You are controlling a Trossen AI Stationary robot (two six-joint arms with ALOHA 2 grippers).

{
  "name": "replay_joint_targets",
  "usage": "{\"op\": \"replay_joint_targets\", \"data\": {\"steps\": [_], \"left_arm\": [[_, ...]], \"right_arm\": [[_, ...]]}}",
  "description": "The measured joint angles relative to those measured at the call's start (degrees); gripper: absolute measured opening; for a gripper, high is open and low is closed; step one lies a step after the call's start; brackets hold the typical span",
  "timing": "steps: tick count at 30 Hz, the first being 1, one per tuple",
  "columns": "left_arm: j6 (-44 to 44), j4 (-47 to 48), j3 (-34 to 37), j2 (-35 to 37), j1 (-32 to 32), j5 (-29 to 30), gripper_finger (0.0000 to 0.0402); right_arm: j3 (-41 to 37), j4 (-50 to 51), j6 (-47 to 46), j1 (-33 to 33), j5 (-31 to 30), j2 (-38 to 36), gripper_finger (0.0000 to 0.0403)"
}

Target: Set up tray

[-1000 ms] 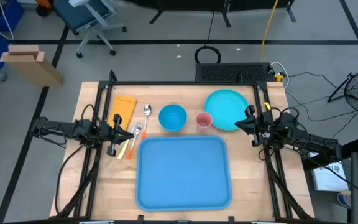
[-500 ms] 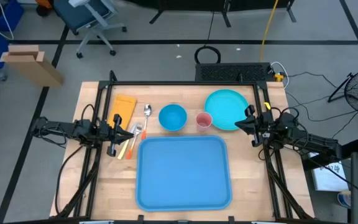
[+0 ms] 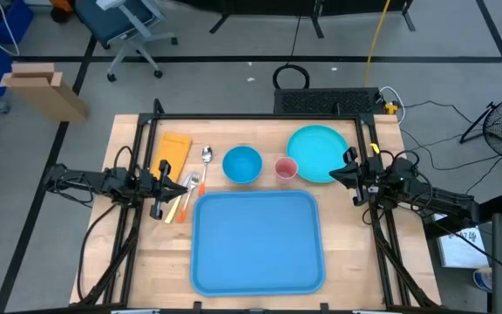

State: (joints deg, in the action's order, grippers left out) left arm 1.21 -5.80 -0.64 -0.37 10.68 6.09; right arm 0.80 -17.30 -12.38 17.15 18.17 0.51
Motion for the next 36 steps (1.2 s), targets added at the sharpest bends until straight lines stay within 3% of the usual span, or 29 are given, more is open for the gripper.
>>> {"op": "replay_joint_targets", "data": {"steps": [33,36], "left_arm": [[0.0,0.0,0.0,0.0,0.0,0.0,0.0035],[0.0,0.0,0.0,0.0,0.0,0.0,0.0035]], "right_arm": [[0.0,-0.4,1.0,0.0,0.0,0.0,0.0],[0.5,-1.4,0.4,0.0,-4.2,0.0,0.0]]}}
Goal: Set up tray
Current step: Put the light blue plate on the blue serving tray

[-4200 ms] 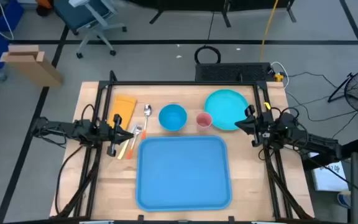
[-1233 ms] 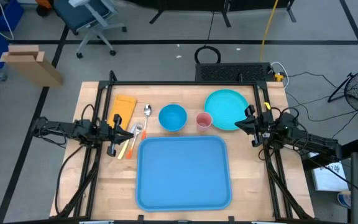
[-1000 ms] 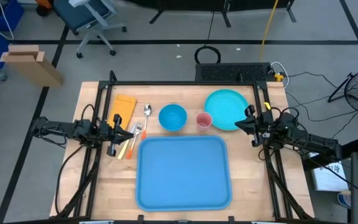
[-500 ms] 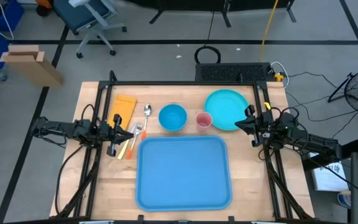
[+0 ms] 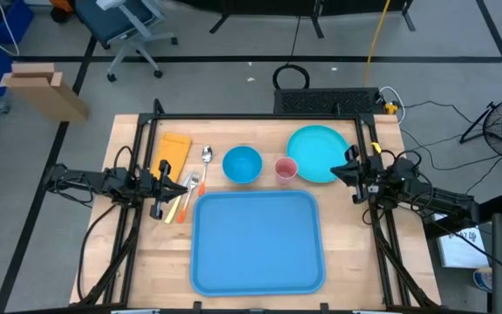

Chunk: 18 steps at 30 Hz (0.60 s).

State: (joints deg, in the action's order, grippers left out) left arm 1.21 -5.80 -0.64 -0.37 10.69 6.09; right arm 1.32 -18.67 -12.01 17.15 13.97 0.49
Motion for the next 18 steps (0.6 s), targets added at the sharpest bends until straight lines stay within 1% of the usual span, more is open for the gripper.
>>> {"op": "replay_joint_targets", "data": {"steps": [2,4,5,8,10,12,14,17,18], "left_arm": [[0.0,0.0,0.0,0.0,0.0,0.0,0.0035],[0.0,0.0,0.0,0.0,0.0,0.0,0.0035],[0.0,0.0,0.0,0.0,0.0,0.0,0.0035],[0.0,0.0,0.0,0.0,0.0,0.0,0.0035],[0.0,-0.1,0.0,0.0,0.0,0.0,0.0035],[0.0,-0.1,0.0,0.0,0.0,0.0,0.0035],[0.0,-0.1,0.0,0.0,0.0,0.0,0.0035],[0.0,-0.1,0.0,0.0,0.0,0.0,0.0035],[0.0,-0.1,0.0,0.0,0.0,0.0,0.0035]], "right_arm": [[1.3,1.3,-0.6,0.0,-4.5,0.3,0.0005],[2.9,4.0,0.7,0.0,-8.1,1.3,0.0011],[3.9,6.1,1.7,0.0,-9.7,2.1,0.0014],[8.7,8.4,3.2,0.0,-15.7,5.7,0.002],[12.6,11.8,3.4,0.0,-20.0,9.2,0.0024],[16.4,17.3,2.7,0.0,-24.8,13.5,0.0031],[21.3,23.0,0.8,0.1,-31.3,18.0,0.004],[29.0,34.2,-2.0,0.1,-41.0,25.6,0.0066],[31.2,37.7,-2.8,0.2,-43.3,28.5,0.0078]]}}
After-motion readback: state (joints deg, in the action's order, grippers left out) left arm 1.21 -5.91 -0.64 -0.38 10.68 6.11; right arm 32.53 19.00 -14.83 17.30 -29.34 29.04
